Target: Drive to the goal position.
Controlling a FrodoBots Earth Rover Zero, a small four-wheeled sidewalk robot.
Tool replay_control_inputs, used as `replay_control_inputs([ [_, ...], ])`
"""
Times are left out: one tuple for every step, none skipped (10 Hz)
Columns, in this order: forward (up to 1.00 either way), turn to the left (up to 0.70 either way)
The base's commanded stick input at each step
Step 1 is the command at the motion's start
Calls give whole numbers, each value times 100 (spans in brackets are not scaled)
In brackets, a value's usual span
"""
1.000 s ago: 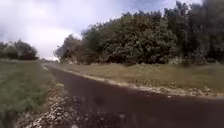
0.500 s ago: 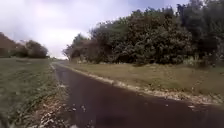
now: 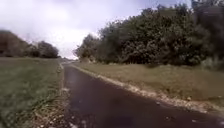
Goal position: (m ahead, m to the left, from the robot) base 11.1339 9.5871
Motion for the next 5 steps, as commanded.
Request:
replay_control_inputs([
  [85, 24],
  [85, 24],
  [85, 25],
  [85, 25],
  [85, 25],
])
